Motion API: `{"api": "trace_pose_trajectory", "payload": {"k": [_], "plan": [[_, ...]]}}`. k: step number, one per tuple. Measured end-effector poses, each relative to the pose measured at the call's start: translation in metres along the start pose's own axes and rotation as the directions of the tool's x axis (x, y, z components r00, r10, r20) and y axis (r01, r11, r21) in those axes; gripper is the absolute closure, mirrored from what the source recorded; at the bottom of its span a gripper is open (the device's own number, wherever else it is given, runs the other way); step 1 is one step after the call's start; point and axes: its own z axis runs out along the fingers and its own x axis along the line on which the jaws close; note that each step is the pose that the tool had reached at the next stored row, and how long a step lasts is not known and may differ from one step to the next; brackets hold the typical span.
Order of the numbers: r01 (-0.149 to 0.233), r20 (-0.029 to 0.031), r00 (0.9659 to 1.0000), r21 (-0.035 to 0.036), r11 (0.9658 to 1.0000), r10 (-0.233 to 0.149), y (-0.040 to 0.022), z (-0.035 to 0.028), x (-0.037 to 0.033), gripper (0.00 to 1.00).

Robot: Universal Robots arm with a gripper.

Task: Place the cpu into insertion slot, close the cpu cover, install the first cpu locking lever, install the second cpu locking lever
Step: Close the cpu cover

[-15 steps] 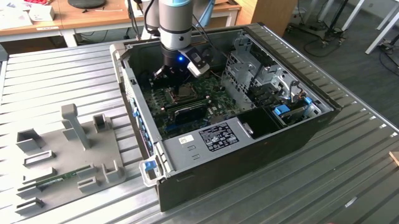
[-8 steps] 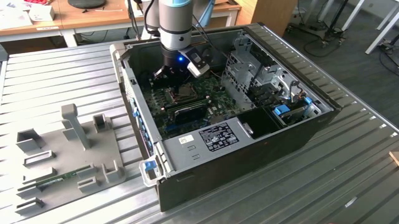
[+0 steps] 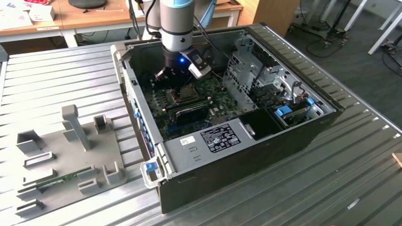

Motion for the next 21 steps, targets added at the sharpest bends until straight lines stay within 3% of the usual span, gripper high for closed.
{"api": "trace_pose_trajectory", "payload": {"k": [21], "plan": [[0.000, 0.0007, 1.0000, 0.0002, 1.0000, 0.000, -0.0003, 0.0006, 0.0035, 0.89]]}}
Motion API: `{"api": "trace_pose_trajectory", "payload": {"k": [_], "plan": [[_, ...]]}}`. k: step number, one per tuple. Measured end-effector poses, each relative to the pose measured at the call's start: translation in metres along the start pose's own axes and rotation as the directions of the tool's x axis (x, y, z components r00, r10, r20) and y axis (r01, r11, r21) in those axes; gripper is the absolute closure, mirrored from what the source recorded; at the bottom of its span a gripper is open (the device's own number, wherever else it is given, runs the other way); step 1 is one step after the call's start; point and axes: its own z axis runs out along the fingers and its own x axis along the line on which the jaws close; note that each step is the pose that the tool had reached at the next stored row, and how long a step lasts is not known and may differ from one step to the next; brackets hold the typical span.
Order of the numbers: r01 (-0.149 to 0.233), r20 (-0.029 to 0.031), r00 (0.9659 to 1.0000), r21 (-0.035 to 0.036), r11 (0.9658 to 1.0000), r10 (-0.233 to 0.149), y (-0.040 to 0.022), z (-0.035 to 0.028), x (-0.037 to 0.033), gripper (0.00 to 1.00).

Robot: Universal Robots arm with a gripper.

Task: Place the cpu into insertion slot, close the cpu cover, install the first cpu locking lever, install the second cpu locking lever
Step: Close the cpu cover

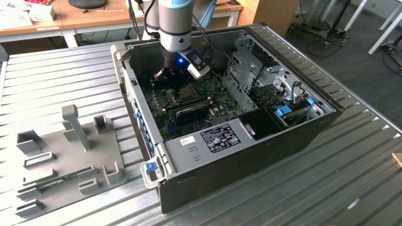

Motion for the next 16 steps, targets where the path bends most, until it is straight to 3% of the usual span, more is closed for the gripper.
{"api": "trace_pose_trajectory", "payload": {"k": [16], "plan": [[0.000, 0.0002, 1.0000, -0.0003, 1.0000, 0.000, 0.0001, 0.0009, 0.0000, 0.89]]}}
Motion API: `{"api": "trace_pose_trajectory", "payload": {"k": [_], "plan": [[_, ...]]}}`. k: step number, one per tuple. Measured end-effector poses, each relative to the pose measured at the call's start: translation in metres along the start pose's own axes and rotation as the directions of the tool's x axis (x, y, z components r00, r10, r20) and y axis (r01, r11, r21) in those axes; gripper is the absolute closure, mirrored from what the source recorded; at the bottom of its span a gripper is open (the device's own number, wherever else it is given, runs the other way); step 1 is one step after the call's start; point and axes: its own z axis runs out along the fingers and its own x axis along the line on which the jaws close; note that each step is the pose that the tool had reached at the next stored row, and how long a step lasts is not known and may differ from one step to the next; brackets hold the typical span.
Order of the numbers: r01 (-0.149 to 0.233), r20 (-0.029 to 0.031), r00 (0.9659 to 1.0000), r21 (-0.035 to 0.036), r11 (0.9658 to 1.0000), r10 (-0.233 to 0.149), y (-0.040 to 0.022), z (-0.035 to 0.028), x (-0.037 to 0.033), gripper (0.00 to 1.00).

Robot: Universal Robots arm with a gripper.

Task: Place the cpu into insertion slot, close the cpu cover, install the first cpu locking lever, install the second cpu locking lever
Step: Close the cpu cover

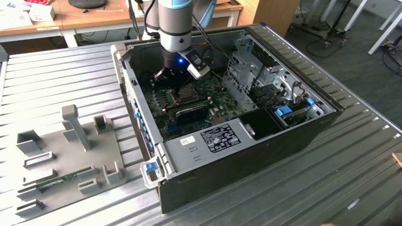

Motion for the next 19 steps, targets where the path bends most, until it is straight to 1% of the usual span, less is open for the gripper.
{"api": "trace_pose_trajectory", "payload": {"k": [19], "plan": [[0.000, 0.0000, 1.0000, 0.0000, 1.0000, 0.000, 0.0000, 0.0002, 0.0000, 0.89]]}}
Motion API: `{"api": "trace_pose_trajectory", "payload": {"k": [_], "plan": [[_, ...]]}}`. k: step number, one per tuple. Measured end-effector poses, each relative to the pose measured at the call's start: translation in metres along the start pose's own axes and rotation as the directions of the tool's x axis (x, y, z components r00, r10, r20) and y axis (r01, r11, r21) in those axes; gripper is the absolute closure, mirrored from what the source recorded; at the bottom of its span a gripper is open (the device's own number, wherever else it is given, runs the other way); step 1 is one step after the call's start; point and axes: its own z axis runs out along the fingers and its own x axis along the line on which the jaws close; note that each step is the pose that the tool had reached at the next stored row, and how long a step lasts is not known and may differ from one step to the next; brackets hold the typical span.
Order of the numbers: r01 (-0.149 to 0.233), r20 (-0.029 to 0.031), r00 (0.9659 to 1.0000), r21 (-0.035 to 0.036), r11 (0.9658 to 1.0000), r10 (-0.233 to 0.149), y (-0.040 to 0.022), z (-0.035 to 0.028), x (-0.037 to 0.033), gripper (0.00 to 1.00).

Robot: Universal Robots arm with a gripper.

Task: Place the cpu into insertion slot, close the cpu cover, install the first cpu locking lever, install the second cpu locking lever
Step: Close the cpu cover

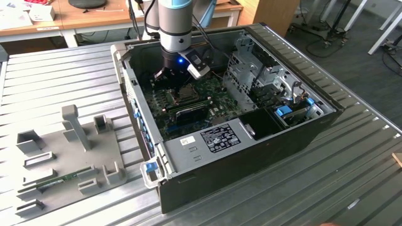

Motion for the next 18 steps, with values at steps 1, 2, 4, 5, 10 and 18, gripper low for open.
{"api": "trace_pose_trajectory", "payload": {"k": [1, 2, 4, 5, 10, 18], "plan": [[0.000, 0.0000, 1.0000, 0.0000, 1.0000, 0.000, 0.0000, 0.0000, 0.0000, 0.89], [0.000, 0.0000, 1.0000, 0.0000, 1.0000, 0.000, 0.0000, 0.0000, 0.0000, 0.89], [0.000, 0.0001, 1.0000, -0.0001, 1.0000, 0.000, 0.0000, 0.0001, 0.0000, 0.89], [0.000, 0.0000, 1.0000, 0.0000, 1.0000, 0.000, 0.0000, 0.0001, 0.0000, 0.89], [0.000, 0.0000, 1.0000, 0.0000, 1.0000, 0.000, 0.0000, 0.0001, 0.0000, 0.89], [0.000, -0.0001, 1.0000, 0.0001, 1.0000, 0.000, -0.0001, 0.0004, 0.0000, 0.89]]}}
